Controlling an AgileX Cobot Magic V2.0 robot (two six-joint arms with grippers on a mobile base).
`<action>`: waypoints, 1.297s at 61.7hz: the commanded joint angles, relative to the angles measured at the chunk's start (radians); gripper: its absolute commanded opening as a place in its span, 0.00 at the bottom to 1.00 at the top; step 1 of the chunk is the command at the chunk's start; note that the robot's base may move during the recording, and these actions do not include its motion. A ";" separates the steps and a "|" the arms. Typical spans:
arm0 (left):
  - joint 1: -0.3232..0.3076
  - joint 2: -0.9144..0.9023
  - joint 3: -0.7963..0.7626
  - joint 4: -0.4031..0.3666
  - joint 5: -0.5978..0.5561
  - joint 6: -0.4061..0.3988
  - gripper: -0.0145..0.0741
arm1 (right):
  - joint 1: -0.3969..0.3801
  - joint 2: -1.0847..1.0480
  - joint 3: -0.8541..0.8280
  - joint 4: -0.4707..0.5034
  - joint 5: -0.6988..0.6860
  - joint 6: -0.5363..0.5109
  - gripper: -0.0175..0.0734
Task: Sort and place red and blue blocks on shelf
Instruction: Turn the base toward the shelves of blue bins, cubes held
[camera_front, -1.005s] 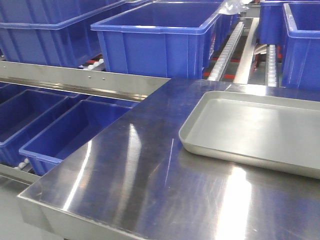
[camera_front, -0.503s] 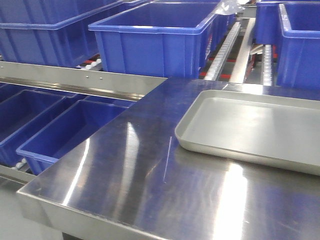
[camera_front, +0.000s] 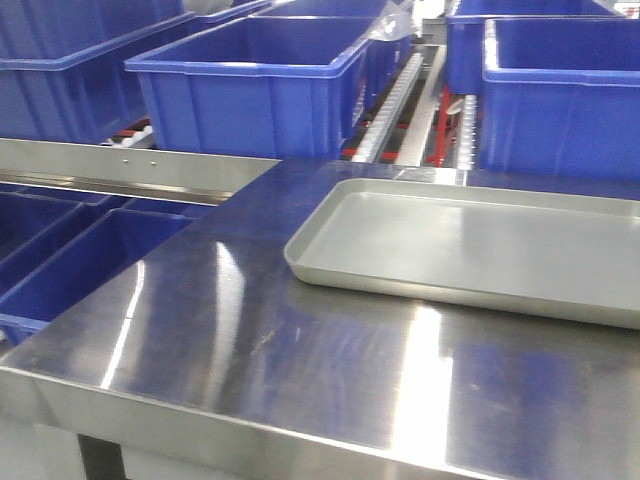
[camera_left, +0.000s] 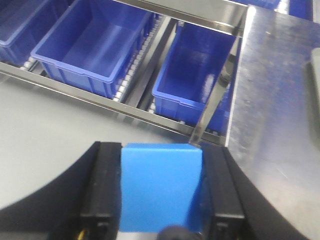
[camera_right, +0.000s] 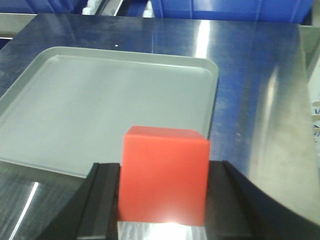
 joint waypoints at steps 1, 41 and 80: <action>0.001 -0.001 -0.030 0.009 -0.080 -0.005 0.30 | 0.000 0.008 -0.031 -0.007 -0.076 -0.002 0.25; 0.001 -0.001 -0.030 0.009 -0.080 -0.005 0.30 | 0.000 0.008 -0.031 -0.007 -0.076 -0.002 0.25; 0.001 -0.001 -0.030 0.009 -0.080 -0.005 0.30 | 0.000 0.008 -0.031 -0.007 -0.076 -0.002 0.25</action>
